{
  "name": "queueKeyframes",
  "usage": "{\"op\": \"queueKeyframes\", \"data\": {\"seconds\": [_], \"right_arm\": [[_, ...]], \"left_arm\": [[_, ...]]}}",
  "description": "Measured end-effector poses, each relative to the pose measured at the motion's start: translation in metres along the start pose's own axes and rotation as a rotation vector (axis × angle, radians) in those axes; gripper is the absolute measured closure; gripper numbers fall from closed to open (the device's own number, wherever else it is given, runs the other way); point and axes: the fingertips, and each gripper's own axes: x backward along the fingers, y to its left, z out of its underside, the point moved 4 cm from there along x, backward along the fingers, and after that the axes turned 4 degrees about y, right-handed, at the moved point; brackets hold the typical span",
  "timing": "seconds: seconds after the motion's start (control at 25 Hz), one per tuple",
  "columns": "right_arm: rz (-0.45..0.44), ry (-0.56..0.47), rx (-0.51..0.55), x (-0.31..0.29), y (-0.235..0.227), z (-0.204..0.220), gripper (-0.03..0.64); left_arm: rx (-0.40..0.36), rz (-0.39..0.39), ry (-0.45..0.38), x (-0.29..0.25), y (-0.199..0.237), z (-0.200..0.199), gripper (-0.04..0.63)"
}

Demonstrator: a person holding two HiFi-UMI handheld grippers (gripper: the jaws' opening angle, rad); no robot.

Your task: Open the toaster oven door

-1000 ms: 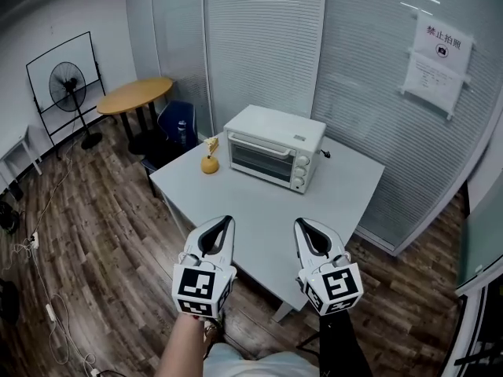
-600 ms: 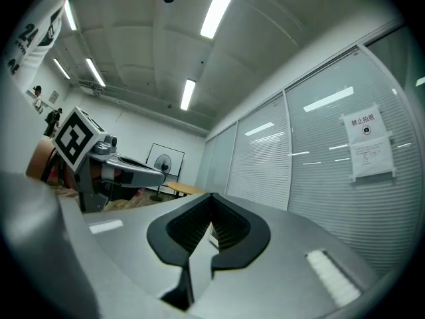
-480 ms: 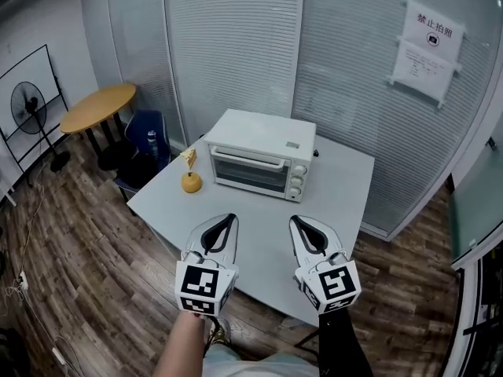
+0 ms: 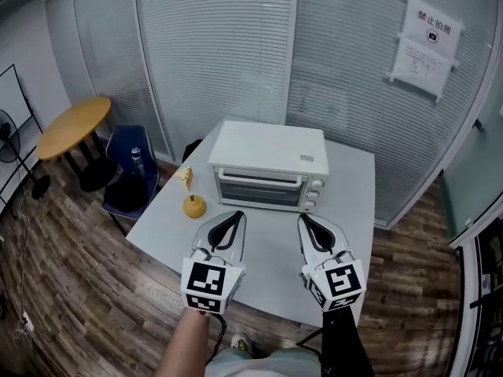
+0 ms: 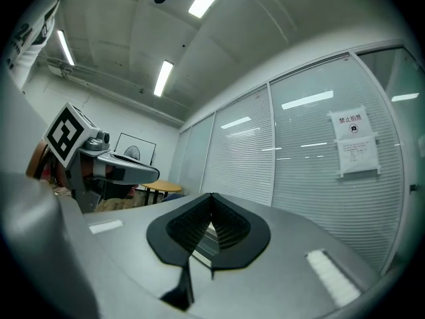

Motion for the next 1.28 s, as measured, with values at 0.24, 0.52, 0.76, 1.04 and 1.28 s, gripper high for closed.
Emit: {"op": "queueKeyframes", "data": {"seconds": [0.24, 0.52, 0.76, 1.04, 1.28], "right_arm": [[0.053, 0.014, 0.007, -0.031, 0.018, 0.000, 0.614], [0.102, 0.043, 0.017, -0.048, 0.027, 0.005, 0.612], [0.123, 0.089, 0.029, -0.055, 0.029, 0.019, 0.612], [0.157, 0.141, 0.045, -0.061, 0.028, 0.032, 0.611], [0.161, 0.158, 0.058, -0.078, 0.015, 0.038, 0.611]], "left_arm": [[0.002, 0.058, -0.004, -0.011, 0.035, 0.010, 0.538], [0.031, 0.093, -0.007, -0.023, 0.056, 0.022, 0.538], [0.041, 0.108, 0.010, -0.033, 0.058, 0.035, 0.538], [0.060, 0.121, 0.036, -0.042, 0.063, 0.050, 0.538], [0.089, 0.109, 0.067, -0.059, 0.071, 0.063, 0.538]]}}
